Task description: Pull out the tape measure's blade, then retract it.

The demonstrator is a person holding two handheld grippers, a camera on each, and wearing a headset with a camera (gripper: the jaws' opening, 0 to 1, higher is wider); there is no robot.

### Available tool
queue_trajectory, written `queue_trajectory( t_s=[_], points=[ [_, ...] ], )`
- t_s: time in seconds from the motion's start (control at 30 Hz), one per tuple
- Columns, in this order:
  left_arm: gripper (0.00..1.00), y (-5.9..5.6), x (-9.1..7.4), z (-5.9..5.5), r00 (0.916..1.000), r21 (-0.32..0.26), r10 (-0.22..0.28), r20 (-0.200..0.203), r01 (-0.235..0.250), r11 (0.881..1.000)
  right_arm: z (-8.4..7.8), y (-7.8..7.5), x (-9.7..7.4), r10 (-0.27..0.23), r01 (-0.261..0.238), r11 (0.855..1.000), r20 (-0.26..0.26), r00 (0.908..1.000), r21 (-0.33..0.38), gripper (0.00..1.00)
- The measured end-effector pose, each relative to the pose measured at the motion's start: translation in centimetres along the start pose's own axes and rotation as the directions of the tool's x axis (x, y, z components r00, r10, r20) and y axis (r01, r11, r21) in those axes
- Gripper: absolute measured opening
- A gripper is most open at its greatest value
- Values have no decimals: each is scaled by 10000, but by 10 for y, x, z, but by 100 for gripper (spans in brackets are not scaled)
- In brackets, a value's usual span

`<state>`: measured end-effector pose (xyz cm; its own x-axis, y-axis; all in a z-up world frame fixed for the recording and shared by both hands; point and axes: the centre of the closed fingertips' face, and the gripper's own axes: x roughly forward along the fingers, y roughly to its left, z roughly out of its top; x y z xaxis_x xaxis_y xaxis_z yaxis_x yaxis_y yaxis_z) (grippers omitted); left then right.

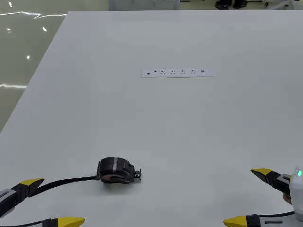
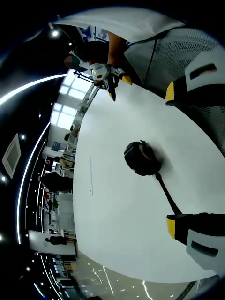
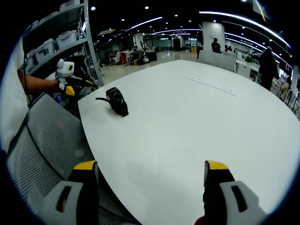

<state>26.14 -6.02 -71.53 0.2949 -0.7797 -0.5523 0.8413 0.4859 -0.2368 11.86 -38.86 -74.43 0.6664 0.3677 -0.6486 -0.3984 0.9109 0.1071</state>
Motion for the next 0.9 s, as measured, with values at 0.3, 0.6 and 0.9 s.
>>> queue_trajectory(
  t_s=[0.3, 0.6, 0.9],
  points=[
    [91, -5, 8, 8, 9990, 432, -444, 35, 442, 9981, 9, 5, 5, 315, -304, 9991, 336, 9989, -307, 94],
    [90, -11, 18, 21, 9939, 1145, -1100, -73, 1101, 9873, 23, 9, 13, 835, -776, 9937, 726, 9939, -804, 93],
    [88, -11, 35, 25, 9846, 1932, -1666, -521, 1736, 9657, 36, 20, 38, 1440, -1337, 9840, 834, 9861, -1180, 88]
  ],
)
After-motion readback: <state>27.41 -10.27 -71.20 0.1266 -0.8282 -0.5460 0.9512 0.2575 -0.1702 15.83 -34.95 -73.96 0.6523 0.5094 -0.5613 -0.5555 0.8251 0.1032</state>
